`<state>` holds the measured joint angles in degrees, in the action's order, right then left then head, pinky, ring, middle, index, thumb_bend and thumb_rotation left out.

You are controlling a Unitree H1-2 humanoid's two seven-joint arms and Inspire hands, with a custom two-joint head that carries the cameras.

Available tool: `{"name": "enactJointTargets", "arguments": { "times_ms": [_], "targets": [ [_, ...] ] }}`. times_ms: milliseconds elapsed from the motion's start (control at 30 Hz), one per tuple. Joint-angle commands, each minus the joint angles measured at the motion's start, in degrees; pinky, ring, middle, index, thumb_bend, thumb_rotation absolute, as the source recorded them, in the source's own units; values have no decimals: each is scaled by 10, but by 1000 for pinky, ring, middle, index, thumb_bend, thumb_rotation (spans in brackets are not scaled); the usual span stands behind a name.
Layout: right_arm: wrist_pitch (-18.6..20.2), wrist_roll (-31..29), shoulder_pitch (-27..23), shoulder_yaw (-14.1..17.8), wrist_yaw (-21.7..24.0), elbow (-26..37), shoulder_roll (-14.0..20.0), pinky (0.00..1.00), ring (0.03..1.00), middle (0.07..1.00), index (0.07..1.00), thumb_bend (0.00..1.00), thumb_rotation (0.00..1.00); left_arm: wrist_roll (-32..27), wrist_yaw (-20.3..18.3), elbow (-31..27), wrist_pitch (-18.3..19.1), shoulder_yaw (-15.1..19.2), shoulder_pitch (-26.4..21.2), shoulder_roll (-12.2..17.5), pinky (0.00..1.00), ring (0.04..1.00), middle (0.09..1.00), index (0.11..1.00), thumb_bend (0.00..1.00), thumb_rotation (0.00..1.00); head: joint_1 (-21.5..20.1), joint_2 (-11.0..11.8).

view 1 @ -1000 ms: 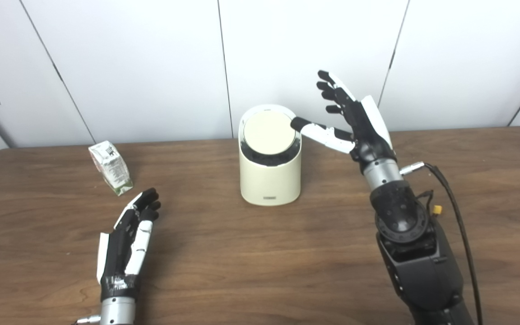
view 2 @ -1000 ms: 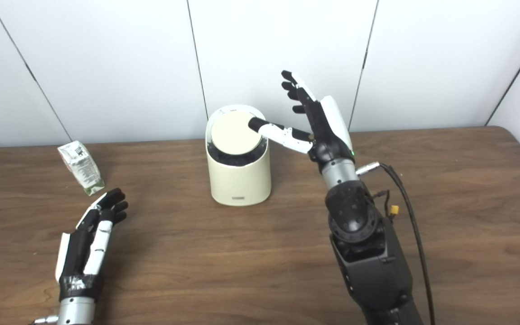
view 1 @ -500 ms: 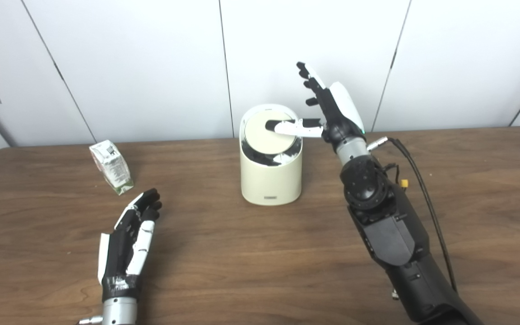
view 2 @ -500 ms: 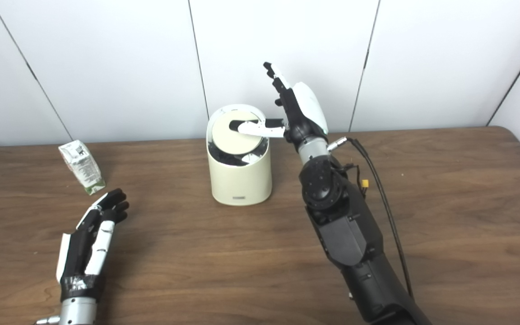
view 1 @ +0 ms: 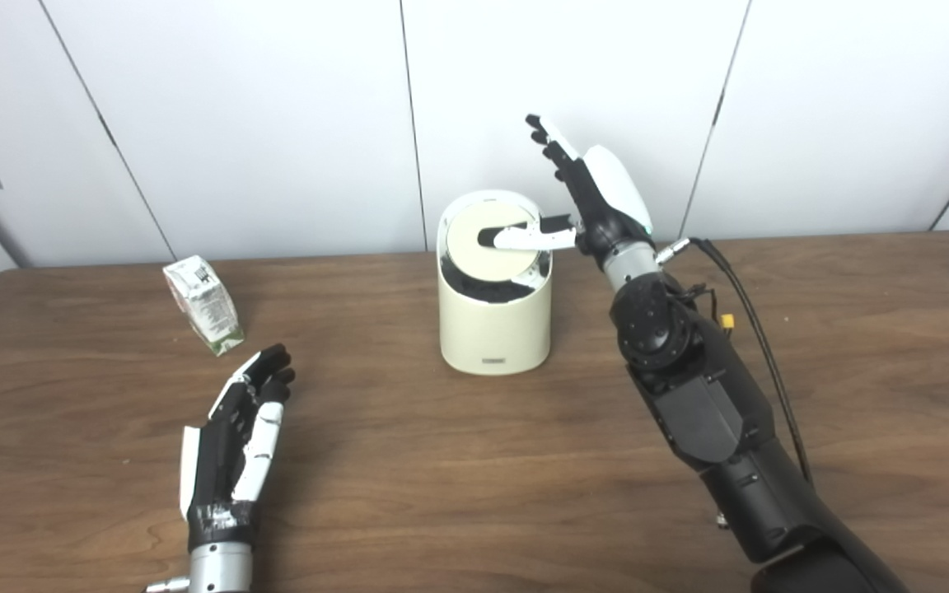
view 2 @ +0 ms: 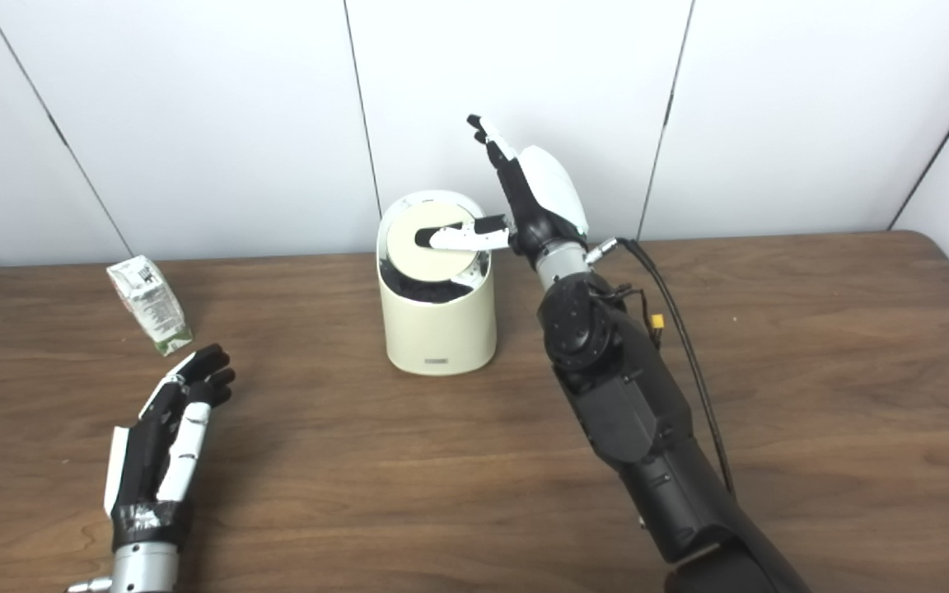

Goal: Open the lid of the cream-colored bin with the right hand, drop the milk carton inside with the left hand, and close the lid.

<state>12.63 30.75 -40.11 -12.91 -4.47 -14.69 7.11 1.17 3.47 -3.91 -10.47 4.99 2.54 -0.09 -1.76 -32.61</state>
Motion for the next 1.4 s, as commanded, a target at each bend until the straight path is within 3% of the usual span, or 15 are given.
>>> {"name": "enactJointTargets", "arguments": {
  "times_ms": [0, 433, 633, 800, 1133, 1367],
  "targets": [
    [-25, 2, -23, 0, -2, 16, 10, 879, 929, 929, 955, 881, 318, -4, 3, 33, -14, -9, 24, -17, 815, 809, 825, 842, 430, 674, 0, -1],
    [18, 23, 3, -14, 50, 69, 31, 800, 909, 922, 956, 883, 326, -2, 4, 32, -10, -9, 22, -18, 824, 808, 823, 839, 458, 667, 0, -4],
    [13, 66, 7, -47, 57, 69, 50, 860, 951, 946, 975, 866, 357, -4, 3, 32, -13, -9, 22, -18, 822, 811, 825, 840, 460, 664, -1, -9],
    [-3, 110, 11, -71, 30, 61, 59, 918, 964, 932, 964, 874, 349, -3, 4, 30, -15, -9, 22, -19, 808, 805, 824, 835, 444, 665, -1, -11],
    [-19, 162, 15, -89, -22, 46, 53, 881, 949, 920, 953, 851, 368, -14, -3, 34, -30, -9, 22, -19, 809, 806, 821, 835, 438, 630, 1, -13],
    [-26, 204, 10, -106, -37, 43, 56, 882, 945, 926, 943, 867, 325, -16, -4, 35, -38, -12, 22, -20, 810, 807, 819, 837, 446, 627, 1, -15]
  ]
}}
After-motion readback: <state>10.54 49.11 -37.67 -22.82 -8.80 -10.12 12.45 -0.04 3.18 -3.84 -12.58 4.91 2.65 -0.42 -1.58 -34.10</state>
